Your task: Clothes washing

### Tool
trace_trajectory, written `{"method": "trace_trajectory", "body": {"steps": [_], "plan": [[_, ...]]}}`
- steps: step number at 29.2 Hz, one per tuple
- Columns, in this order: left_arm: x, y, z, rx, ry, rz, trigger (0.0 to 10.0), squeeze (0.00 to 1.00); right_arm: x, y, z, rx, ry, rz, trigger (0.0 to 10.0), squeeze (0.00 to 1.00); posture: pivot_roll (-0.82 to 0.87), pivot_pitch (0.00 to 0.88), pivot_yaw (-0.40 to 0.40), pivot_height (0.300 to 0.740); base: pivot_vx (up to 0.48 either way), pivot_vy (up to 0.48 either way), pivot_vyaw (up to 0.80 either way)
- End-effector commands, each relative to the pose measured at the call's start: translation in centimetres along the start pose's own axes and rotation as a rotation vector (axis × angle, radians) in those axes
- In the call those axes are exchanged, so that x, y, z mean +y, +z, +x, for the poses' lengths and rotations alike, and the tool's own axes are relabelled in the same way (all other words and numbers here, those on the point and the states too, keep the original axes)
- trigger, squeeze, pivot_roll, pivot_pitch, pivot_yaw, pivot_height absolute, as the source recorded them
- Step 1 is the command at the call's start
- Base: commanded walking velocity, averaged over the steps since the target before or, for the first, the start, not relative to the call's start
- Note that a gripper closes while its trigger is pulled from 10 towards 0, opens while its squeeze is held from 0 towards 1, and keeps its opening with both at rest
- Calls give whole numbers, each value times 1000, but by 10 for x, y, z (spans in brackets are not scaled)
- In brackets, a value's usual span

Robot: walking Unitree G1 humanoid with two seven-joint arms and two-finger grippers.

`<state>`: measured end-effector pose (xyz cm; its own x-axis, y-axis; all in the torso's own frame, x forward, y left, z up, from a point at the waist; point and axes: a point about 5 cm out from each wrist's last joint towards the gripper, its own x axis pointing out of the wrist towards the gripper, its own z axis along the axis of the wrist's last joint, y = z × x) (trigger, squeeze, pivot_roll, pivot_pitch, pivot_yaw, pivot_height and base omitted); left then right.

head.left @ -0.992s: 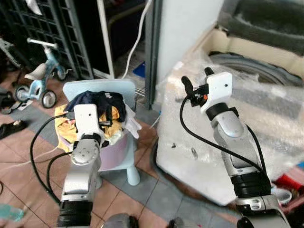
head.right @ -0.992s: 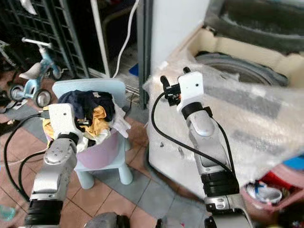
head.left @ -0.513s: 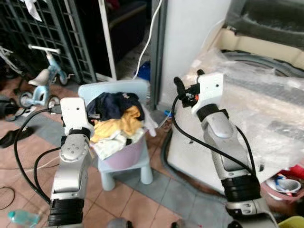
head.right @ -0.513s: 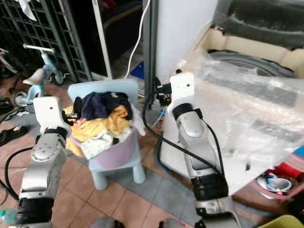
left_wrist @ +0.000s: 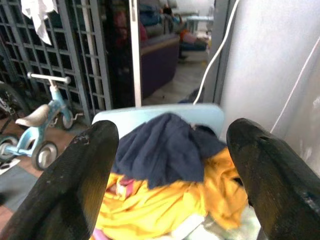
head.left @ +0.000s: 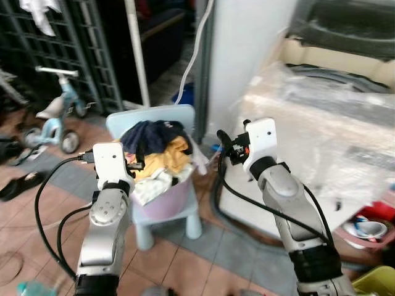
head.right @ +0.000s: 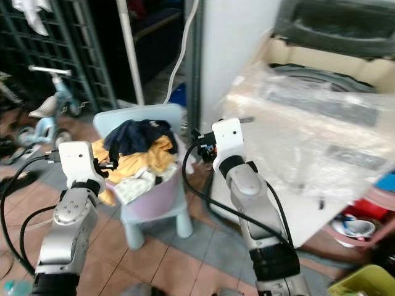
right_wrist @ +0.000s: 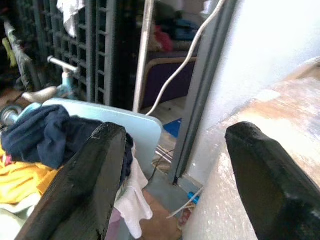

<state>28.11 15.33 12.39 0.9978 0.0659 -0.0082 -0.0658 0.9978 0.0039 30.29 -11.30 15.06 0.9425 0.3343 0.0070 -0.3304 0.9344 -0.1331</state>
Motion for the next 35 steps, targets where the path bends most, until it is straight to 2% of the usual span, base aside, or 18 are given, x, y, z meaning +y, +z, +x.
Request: {"method": "trace_trajectory", "body": {"steps": [1, 8, 16, 20, 25, 27, 31, 35], "plan": [[6, -4, -1, 17, 20, 5, 10000, 0, 3, 3, 3, -2, 23, -7, 10000, 0, -45, 0, 21, 740, 398, 0, 725], [5, -6, -2, 27, 28, 0, 10000, 0, 7, -1, 4, 22, 60, -7, 10000, 0, -45, 0, 19, 740, 397, 221, 680], [3, -6, -2, 29, 24, -2, 10000, 0, 10, -6, 5, 53, 79, -15, 10000, 0, -45, 0, 19, 740, 342, 313, 0], [3, -6, -1, 33, 28, -2, 10000, 0, 12, -10, 5, 75, 106, -22, 10000, 0, -44, 0, 18, 740, 0, 0, 0], [2, -7, -3, 36, 34, 9, 10000, 0, 18, -15, 6, 91, 199, -127, 10000, 0, -25, 0, 12, 740, 0, 0, 320], [5, -11, -9, 66, 39, 26, 10000, 0, 18, -25, 9, 145, 182, -113, 10000, 0, -7, 0, 4, 740, 0, 0, 800], [8, -16, -13, 93, 41, 39, 10000, 0, 19, -31, 10, 180, 175, -128, 10000, 0, 6, 0, -1, 740, 0, 0, 800], [12, -19, -18, 125, 39, 41, 10000, 0, 20, -40, 13, 233, 147, -124, 10000, 0, 24, 0, -12, 740, 0, 0, 238]]}}
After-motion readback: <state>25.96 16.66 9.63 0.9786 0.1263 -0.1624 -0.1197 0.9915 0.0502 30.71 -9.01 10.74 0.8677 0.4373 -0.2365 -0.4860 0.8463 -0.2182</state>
